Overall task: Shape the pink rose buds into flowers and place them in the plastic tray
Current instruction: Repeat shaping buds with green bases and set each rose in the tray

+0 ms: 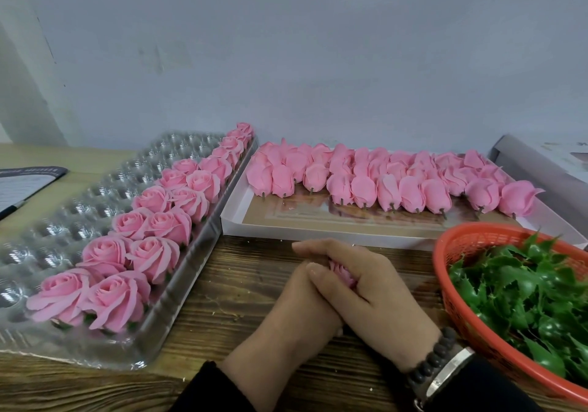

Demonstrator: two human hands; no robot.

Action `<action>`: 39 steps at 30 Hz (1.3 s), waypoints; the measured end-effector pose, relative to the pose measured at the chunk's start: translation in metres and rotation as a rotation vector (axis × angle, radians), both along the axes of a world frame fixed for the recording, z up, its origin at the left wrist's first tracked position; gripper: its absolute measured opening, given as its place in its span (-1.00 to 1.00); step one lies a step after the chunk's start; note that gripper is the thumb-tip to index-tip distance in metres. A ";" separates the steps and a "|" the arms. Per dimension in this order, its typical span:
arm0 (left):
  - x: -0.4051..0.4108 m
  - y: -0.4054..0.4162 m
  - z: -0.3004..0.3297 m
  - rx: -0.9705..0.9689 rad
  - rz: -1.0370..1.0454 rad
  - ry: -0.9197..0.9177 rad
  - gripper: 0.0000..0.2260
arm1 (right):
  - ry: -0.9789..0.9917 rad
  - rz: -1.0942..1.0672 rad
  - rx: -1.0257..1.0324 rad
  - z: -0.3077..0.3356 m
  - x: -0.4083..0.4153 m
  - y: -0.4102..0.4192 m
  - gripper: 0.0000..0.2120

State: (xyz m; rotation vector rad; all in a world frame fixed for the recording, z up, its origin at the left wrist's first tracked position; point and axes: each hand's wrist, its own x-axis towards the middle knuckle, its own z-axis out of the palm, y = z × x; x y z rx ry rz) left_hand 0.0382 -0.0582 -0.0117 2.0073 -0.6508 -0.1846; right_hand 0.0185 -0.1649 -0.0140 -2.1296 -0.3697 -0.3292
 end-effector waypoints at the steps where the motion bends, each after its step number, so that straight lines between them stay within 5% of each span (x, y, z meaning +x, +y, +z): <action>1: 0.000 -0.001 0.000 -0.059 0.003 0.020 -0.90 | -0.016 -0.010 0.018 -0.001 0.000 0.001 -0.63; 8: 0.003 0.003 0.005 -0.534 0.158 0.227 -0.94 | -0.181 -0.160 0.294 -0.005 0.002 0.001 -0.66; 11: 0.005 0.003 0.005 -0.802 0.213 0.324 -0.88 | -0.188 -0.185 0.313 -0.007 0.004 0.001 -0.84; 14: 0.006 0.001 0.008 -0.969 0.288 0.371 -0.93 | -0.114 -0.167 0.289 -0.010 0.004 0.005 -0.74; 30: 0.004 -0.004 0.003 -1.014 0.207 0.536 -0.79 | 0.085 -0.103 0.359 -0.006 0.004 0.012 -0.70; 34: 0.006 0.000 0.002 -0.926 0.160 0.585 -0.73 | 0.114 0.004 0.446 0.000 0.001 0.008 -0.55; 39: 0.007 0.002 0.003 -0.945 0.074 0.629 -0.78 | 0.177 0.063 0.472 0.003 0.001 0.006 -0.67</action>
